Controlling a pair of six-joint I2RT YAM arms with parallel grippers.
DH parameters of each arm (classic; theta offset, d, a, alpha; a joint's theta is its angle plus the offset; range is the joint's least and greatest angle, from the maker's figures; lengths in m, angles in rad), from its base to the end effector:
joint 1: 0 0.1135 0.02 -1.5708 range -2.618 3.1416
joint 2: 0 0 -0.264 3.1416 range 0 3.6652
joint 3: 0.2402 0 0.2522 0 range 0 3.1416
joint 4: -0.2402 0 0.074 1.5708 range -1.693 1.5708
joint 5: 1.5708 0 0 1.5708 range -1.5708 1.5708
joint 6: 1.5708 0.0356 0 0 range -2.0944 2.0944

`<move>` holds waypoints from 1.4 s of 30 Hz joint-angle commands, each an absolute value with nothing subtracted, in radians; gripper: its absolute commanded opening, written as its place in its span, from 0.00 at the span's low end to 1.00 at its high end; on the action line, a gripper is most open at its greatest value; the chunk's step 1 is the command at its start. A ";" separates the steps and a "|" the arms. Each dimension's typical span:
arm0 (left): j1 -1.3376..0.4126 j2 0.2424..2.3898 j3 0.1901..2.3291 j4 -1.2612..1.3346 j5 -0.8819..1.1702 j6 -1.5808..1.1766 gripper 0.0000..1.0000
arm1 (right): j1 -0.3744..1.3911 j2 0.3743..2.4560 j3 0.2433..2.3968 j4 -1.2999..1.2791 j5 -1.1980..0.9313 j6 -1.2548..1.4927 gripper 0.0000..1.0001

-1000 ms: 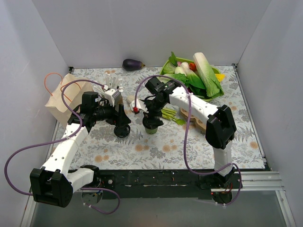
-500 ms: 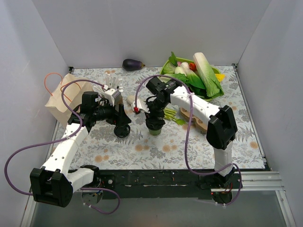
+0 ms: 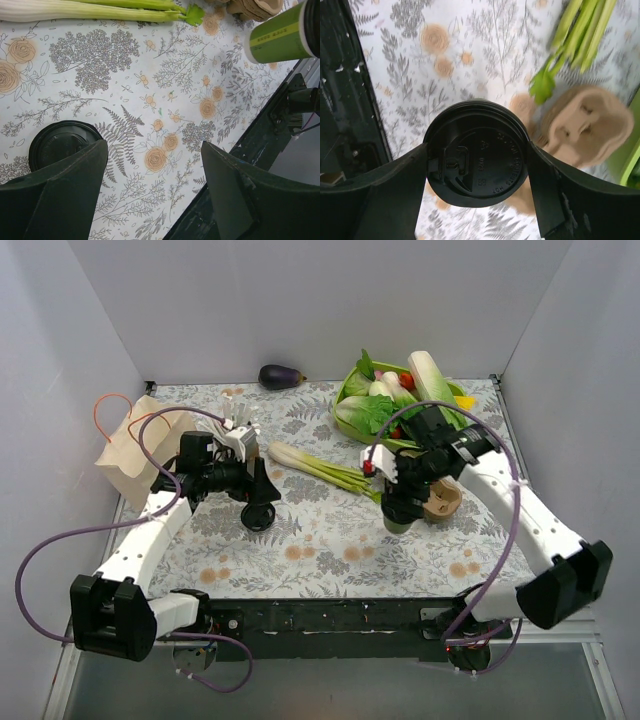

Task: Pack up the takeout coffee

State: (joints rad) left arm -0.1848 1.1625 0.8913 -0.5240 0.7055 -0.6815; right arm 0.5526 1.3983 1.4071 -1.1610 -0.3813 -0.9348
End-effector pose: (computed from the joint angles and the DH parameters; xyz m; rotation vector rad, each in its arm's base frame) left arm 0.2297 -0.0664 0.2758 -0.2445 2.4598 -1.2359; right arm 0.2166 0.1491 0.3379 -1.8633 1.8660 0.3929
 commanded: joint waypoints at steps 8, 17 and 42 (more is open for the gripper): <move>-0.179 1.265 0.985 -0.477 0.776 -0.722 0.75 | 0.030 1.051 1.108 -1.255 -0.290 -1.018 0.76; -0.179 1.302 1.019 -0.479 0.788 -0.735 0.75 | -0.556 1.242 1.187 -1.249 -0.434 -1.173 0.75; -0.179 1.325 1.055 -0.477 0.801 -0.733 0.75 | -0.635 1.258 1.227 -1.070 -0.561 -1.042 0.98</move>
